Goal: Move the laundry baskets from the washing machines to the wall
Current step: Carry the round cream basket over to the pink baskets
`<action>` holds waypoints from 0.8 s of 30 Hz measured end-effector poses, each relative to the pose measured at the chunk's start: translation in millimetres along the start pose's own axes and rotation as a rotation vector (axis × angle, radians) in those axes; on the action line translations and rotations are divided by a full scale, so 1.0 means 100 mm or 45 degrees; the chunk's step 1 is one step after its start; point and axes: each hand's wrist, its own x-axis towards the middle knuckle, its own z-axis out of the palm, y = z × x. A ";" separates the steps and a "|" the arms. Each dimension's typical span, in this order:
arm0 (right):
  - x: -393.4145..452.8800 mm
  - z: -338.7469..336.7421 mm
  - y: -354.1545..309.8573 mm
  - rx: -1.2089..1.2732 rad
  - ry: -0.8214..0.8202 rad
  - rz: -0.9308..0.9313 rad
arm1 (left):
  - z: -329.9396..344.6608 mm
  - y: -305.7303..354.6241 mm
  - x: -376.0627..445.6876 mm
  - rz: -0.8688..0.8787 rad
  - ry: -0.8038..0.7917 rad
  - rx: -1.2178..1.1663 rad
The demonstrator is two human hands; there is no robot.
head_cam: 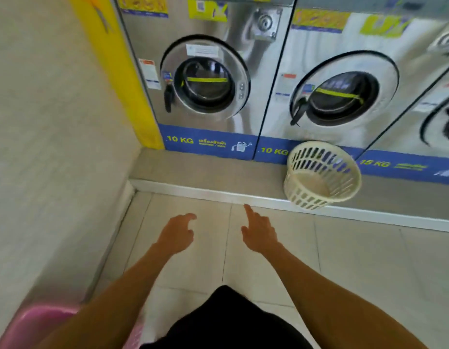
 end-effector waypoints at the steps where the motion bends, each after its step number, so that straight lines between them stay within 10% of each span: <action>1: 0.04 -0.11 0.18 0.028 0.025 0.037 | 0.05 0.21 0.13 0.045 -0.004 0.004; 24: 1.28 -1.35 2.68 0.529 0.255 0.662 | 1.08 2.81 2.71 0.182 -0.326 0.104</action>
